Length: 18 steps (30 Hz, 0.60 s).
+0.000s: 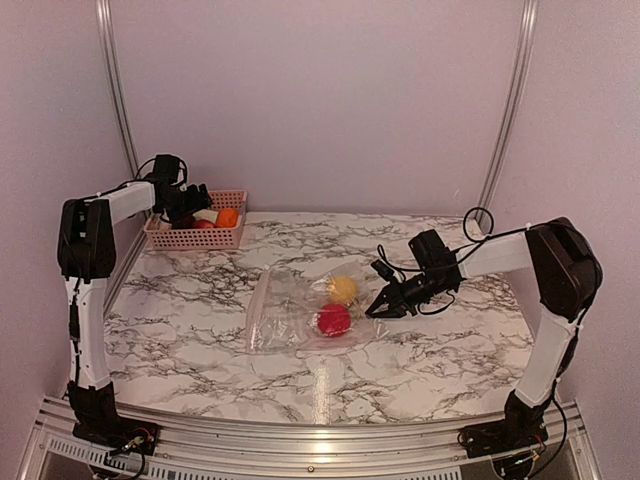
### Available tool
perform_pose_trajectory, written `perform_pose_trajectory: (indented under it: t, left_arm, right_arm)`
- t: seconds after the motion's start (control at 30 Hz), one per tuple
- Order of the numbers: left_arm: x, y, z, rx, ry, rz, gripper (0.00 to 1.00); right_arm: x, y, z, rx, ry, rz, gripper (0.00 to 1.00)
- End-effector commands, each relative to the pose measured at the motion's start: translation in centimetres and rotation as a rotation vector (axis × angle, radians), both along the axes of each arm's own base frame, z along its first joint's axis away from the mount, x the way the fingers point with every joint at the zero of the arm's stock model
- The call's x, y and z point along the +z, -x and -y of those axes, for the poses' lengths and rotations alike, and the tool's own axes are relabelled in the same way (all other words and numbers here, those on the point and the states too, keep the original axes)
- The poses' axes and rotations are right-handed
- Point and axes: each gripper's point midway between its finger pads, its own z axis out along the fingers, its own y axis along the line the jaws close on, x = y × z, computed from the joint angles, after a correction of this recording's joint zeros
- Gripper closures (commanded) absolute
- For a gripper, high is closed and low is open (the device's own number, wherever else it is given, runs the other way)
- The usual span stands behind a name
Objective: Open the zip-top bag and remove the fake food
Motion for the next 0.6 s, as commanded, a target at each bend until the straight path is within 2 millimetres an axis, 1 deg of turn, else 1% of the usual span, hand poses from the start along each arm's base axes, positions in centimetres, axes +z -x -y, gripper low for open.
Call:
perform_pose_trajectory:
  t: [0.0,0.07,0.13,0.17,0.2,0.23,0.33,0.37,0.4,0.47,0.57]
  left_arm:
    - [1.3,0.3,-0.5,0.0,-0.016,-0.004,0.05]
    - [2.8,0.8,0.0,-0.025,0.005,0.022,0.05]
    - [4.7,1.8,1.2,-0.08,0.042,0.058,0.06]
    - [5.4,2.7,1.9,-0.114,0.055,0.07,0.07]
    - [5.2,4.0,2.4,-0.144,0.065,0.06,0.08]
    - [5.8,5.1,2.7,-0.166,0.076,0.067,0.09]
    - [5.6,9.2,3.4,-0.218,0.109,0.043,0.14]
    - [5.1,10.8,3.8,-0.238,0.134,0.027,0.16]
    - [5.6,12.4,4.4,-0.264,0.168,0.035,0.19]
    - [4.1,15.6,5.3,-0.295,0.218,-0.005,0.27]
    - [2.1,20.1,7.1,-0.347,0.262,-0.045,0.42]
  right_arm:
    - [1.3,-0.8,0.1,-0.014,0.002,0.035,1.0]
    - [1.3,-0.8,0.1,-0.012,0.004,0.036,1.0]
    - [1.3,-0.8,0.1,-0.01,0.005,0.043,1.0]
    - [1.3,-0.8,0.1,-0.009,0.006,0.045,1.0]
    - [1.2,-0.8,0.1,-0.009,0.007,0.045,1.0]
    - [1.1,-0.8,0.1,-0.007,0.008,0.045,1.0]
    - [1.0,-0.8,0.2,-0.008,0.008,0.046,1.0]
    - [0.8,-0.7,0.2,-0.008,0.01,0.045,1.0]
    - [0.7,-0.7,0.2,-0.009,0.011,0.044,1.0]
    - [0.4,-0.6,0.3,-0.009,0.015,0.038,1.0]
    - [-0.8,-0.3,0.5,-0.009,0.035,0.017,1.0]
